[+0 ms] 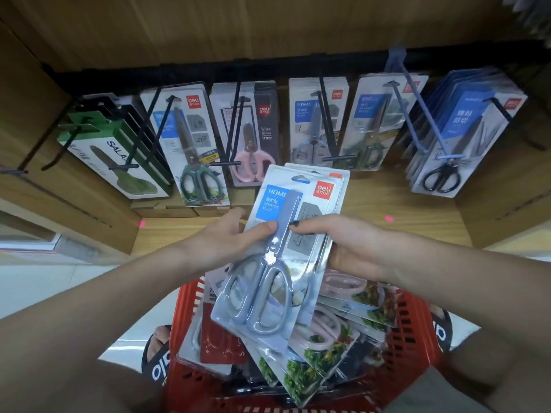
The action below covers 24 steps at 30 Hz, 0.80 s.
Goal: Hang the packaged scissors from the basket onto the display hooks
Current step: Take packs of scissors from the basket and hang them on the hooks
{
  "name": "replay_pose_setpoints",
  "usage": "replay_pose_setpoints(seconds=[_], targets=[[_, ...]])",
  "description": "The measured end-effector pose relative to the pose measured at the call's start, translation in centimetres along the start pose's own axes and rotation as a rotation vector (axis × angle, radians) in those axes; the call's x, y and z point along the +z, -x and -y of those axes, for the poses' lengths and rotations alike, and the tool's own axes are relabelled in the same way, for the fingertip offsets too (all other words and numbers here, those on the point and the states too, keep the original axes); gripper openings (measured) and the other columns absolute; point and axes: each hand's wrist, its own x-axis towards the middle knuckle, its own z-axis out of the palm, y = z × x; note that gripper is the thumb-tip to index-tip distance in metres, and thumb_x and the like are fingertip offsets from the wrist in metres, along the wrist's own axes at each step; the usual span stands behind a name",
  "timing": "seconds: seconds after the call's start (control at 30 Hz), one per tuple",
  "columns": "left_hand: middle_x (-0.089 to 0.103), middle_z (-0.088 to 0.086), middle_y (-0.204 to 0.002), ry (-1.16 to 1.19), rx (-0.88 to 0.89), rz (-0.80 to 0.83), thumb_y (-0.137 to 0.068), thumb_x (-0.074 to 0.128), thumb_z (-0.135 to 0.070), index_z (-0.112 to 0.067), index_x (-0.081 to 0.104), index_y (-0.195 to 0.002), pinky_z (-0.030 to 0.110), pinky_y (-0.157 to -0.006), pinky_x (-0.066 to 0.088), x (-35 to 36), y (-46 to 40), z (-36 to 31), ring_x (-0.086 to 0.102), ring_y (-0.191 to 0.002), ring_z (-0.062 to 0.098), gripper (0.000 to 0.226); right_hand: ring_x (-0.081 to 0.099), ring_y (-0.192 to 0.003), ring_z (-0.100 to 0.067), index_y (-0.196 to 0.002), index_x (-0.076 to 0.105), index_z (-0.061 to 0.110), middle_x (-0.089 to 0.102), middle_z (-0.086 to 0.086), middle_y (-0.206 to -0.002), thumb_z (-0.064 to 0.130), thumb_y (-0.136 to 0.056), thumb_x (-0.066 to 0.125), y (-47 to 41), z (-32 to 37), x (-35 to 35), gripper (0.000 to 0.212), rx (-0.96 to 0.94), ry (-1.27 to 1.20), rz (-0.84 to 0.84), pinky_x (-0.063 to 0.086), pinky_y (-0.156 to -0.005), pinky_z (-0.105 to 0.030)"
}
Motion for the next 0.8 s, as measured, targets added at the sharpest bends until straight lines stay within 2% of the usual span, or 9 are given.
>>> replay_pose_setpoints(seconds=[0.07,0.13,0.23,0.27,0.37,0.5,0.6,0.73,0.8], targets=[[0.080,0.000,-0.118,0.118,0.058,0.044,-0.101,0.066,-0.042,-0.020,0.070,-0.128,0.053,-0.107,0.054,0.3,-0.2,-0.1,0.076,-0.110,0.022,0.035,0.072,-0.116,-0.031,-0.131,0.069,0.009,0.076,-0.013,-0.121,0.007,-0.099,0.061,0.2,0.0,-0.3,0.032,-0.005,-0.028,-0.003,0.055,-0.104,-0.051],[0.080,0.001,-0.116,0.163,0.072,0.016,-0.103,0.066,-0.033,-0.018,0.072,-0.125,0.056,-0.107,0.053,0.3,-0.4,-0.2,0.077,-0.109,0.024,0.027,0.071,-0.118,-0.032,-0.134,0.067,0.011,0.075,-0.013,-0.124,0.011,-0.100,0.062,0.5,0.0,-0.5,0.034,-0.016,-0.056,-0.002,0.054,-0.106,-0.053],[0.079,0.013,-0.116,0.199,0.050,-0.007,-0.102,0.067,-0.030,-0.021,0.073,-0.122,0.059,-0.110,0.048,-0.3,-0.7,-0.2,0.074,-0.108,0.035,0.022,0.073,-0.115,-0.030,-0.133,0.068,0.017,0.076,-0.009,-0.123,0.021,-0.102,0.060,0.9,0.3,-0.8,0.031,-0.040,-0.092,0.004,0.058,-0.100,-0.051],[0.078,0.016,-0.117,0.215,0.035,0.009,-0.103,0.066,-0.029,-0.023,0.073,-0.122,0.059,-0.107,0.049,-0.6,-0.7,-0.1,0.072,-0.107,0.036,0.021,0.073,-0.113,-0.029,-0.132,0.068,0.019,0.077,-0.008,-0.122,0.024,-0.103,0.060,1.0,0.4,-1.0,0.031,-0.041,-0.096,-0.012,0.058,-0.100,-0.051],[0.080,0.008,-0.117,0.246,0.054,0.030,-0.105,0.063,-0.022,-0.023,0.072,-0.124,0.051,-0.092,0.061,-1.3,-0.8,-0.1,0.075,-0.108,0.032,0.022,0.072,-0.117,-0.030,-0.136,0.065,0.018,0.076,-0.008,-0.123,0.034,-0.104,0.060,1.4,0.3,-1.8,0.036,-0.038,-0.035,-0.042,0.053,-0.106,-0.051],[0.078,0.002,-0.124,0.213,0.086,-0.006,-0.106,0.061,-0.013,-0.018,0.067,-0.133,0.047,-0.102,0.056,-2.3,-0.9,-0.1,0.075,-0.115,0.025,0.028,0.068,-0.124,-0.027,-0.135,0.067,0.022,0.075,-0.002,-0.127,0.033,-0.104,0.060,1.8,-0.3,-2.6,0.033,-0.078,0.057,-0.060,0.043,-0.116,-0.054],[0.080,-0.001,-0.116,0.212,0.033,-0.093,-0.105,0.061,-0.012,-0.022,0.068,-0.126,0.047,-0.100,0.058,-2.9,-1.0,0.1,0.077,-0.108,0.022,0.024,0.063,-0.130,-0.026,-0.134,0.067,0.021,0.074,0.001,-0.129,0.034,-0.102,0.064,2.1,-1.0,-3.4,0.035,-0.089,0.101,-0.144,0.034,-0.122,-0.057],[0.081,0.001,-0.111,0.195,-0.025,-0.192,-0.105,0.062,-0.016,-0.021,0.071,-0.120,0.052,-0.105,0.056,-3.2,-1.2,0.4,0.076,-0.108,0.027,0.018,0.063,-0.129,-0.022,-0.134,0.068,0.024,0.074,0.007,-0.129,0.035,-0.105,0.060,2.8,-1.3,-4.2,0.032,-0.122,0.119,-0.183,0.033,-0.122,-0.056],[0.082,0.004,-0.106,0.206,-0.043,-0.224,-0.106,0.062,-0.020,-0.020,0.073,-0.115,0.055,-0.104,0.056,-3.3,-1.3,0.3,0.077,-0.105,0.030,0.015,0.066,-0.126,-0.021,-0.134,0.068,0.024,0.075,0.006,-0.128,0.034,-0.105,0.059,3.1,-1.1,-4.4,0.031,-0.139,0.127,-0.181,0.038,-0.120,-0.054]])
